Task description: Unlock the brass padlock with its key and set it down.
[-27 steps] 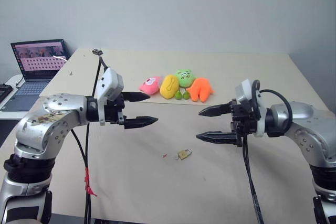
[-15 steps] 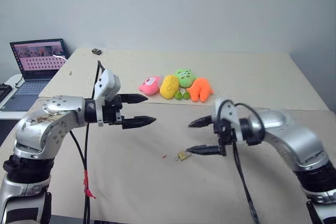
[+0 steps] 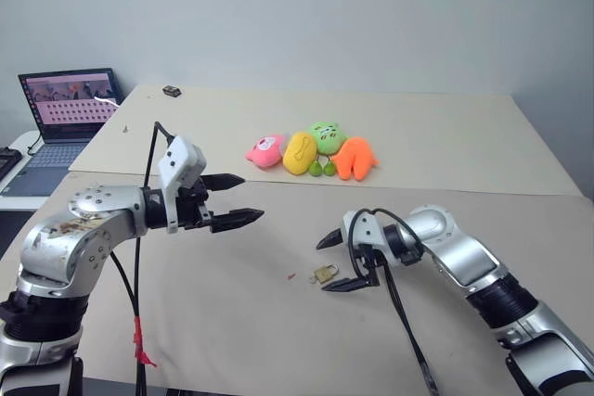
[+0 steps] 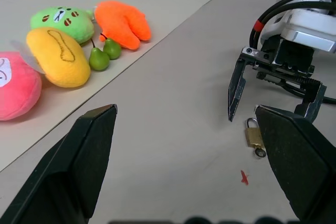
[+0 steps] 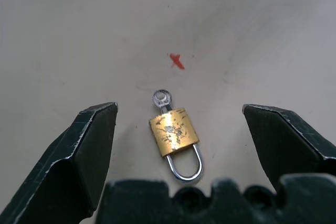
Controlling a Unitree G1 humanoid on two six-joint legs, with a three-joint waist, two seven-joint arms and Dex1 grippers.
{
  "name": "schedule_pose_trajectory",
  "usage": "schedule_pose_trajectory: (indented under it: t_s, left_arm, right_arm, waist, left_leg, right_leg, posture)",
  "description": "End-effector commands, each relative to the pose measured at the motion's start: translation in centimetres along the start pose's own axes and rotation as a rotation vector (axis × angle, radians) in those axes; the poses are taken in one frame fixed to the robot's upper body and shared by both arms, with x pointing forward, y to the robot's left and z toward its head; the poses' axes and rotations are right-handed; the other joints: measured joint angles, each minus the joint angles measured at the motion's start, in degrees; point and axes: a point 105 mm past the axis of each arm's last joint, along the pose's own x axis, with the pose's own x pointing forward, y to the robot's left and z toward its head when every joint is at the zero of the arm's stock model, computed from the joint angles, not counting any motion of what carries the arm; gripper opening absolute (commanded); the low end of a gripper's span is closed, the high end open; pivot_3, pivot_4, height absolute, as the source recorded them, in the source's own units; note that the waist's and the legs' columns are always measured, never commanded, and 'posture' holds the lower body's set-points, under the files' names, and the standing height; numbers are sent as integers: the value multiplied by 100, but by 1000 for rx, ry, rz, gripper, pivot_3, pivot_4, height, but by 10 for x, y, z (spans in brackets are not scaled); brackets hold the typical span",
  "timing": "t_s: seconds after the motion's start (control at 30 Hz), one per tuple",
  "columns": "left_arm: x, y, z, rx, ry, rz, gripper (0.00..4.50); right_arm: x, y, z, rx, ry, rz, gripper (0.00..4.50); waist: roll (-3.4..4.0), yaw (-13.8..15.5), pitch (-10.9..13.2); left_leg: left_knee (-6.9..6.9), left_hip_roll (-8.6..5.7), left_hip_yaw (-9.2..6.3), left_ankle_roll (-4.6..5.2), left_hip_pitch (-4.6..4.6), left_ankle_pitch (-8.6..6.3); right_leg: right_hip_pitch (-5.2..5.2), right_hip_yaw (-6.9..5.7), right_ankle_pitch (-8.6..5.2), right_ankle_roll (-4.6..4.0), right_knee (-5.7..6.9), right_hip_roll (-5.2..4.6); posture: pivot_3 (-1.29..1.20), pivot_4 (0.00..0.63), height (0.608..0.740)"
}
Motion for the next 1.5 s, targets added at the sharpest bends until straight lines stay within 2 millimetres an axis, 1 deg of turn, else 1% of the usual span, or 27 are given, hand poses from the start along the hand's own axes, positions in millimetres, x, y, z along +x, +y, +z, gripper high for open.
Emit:
schedule_pose_trajectory:
  t_s: [0.03,0.3,0.53,0.6,0.67,0.7,0.9,0.97,1.0,1.1,1.23,1.27,1.33,1.4,1.43,1.5]
  left_arm:
    - [-9,-1,10,33,-20,16,4476]
    - [-8,0,8,38,-8,21,4476]
    - [-6,2,6,40,-3,23,4476]
    - [-6,2,7,46,-1,25,4476]
    - [-5,2,7,50,2,27,4500]
    - [-5,3,7,52,3,27,4500]
    - [-5,4,9,56,2,28,4500]
    - [-5,5,10,54,-1,27,4500]
    - [-5,5,10,54,-2,26,4500]
    - [-3,5,11,45,-13,22,4500]
    - [-2,2,11,-1,-46,3,4500]
    - [-1,2,7,-23,-31,1,4500]
    - [1,4,-8,-89,17,13,4500]
    - [4,6,-26,-182,76,38,4500]
    - [6,5,-32,-223,96,40,4500]
    - [13,-6,-44,-338,114,5,4500]
  right_arm:
    - [-1,-5,10,-70,-17,-3,4500]
    - [3,0,5,-69,-7,14,4500]
    - [7,5,-9,-53,23,23,4500]
    - [7,6,-14,-71,49,27,4500]
    - [7,5,-14,-75,51,23,3973]
    - [8,4,-14,-75,50,20,3778]
    - [10,5,-14,-75,46,20,1757]
    - [11,5,-15,-68,44,17,1009]
    - [11,5,-15,-64,42,15,911]
    - [10,4,-15,-56,41,-5,907]
    - [-1,-7,-10,-74,44,-83,906]
    - [-5,-12,-7,-90,50,-111,906]
    - [-16,-23,0,-131,58,-179,906]
    - [-27,-35,11,-184,55,-258,906]
    - [-31,-39,16,-210,51,-290,906]
    - [-42,-50,31,-285,35,-383,906]
  waist:
    - [0,-3,0]
    - [-1,-5,1]
    - [-1,-4,1]
    - [-1,-4,1]
    - [-1,-7,1]
    - [-1,-9,1]
    - [-2,-9,1]
    - [-2,-9,1]
    - [-2,-9,1]
    - [-2,-13,1]
    - [-2,-17,1]
    - [-2,-18,2]
    - [-2,-16,2]
    - [0,-17,3]
    - [0,-22,3]
    - [-1,-28,3]
  left_leg:
    - [2,-1,0,0,-1,0]
    - [9,-1,1,0,2,0]
    - [9,-1,1,0,1,0]
    - [9,-1,1,0,1,0]
    - [9,-1,1,0,1,0]
    - [9,-1,1,0,1,-1]
    - [10,-1,1,0,1,0]
    - [11,-1,1,0,2,0]
    - [11,-1,1,0,2,0]
    - [11,-1,1,0,3,0]
    - [10,0,1,0,3,0]
    - [10,0,1,0,3,0]
    - [11,0,1,-1,3,0]
    - [11,-2,2,-2,3,1]
    - [12,-2,3,-2,3,1]
    - [11,-2,3,-2,2,1]
  right_leg:
    - [-2,0,0,0,23,-1]
    - [-7,-2,-1,-1,46,-1]
    - [-10,-2,-2,-1,49,-1]
    - [-10,-2,-2,-1,49,-1]
    - [-11,-2,-2,-1,50,-1]
    - [-11,-2,-2,-1,50,-1]
    - [-11,-2,-2,-1,52,0]
    - [-11,-2,-2,-1,52,0]
    - [-10,-2,-2,-1,53,0]
    - [-10,-3,-2,-1,53,1]
    - [-11,-3,-2,-1,55,1]
    - [-11,-3,-2,-1,54,1]
    - [-11,-2,-2,-1,54,1]
    - [-11,-1,-2,-1,54,-2]
    - [-11,0,-2,-1,54,-2]
    - [-15,0,-2,0,54,-2]
  posture:
    - [0,150,644]
    - [0,150,644]
    - [0,150,644]
    - [0,150,644]
    - [0,150,644]
    - [0,150,644]
    - [0,150,644]
    - [0,150,644]
    - [0,150,644]
    - [0,150,644]
    - [0,150,644]
    - [0,150,644]
    - [0,150,644]
    - [0,150,644]
    - [0,150,644]
    - [0,150,644]
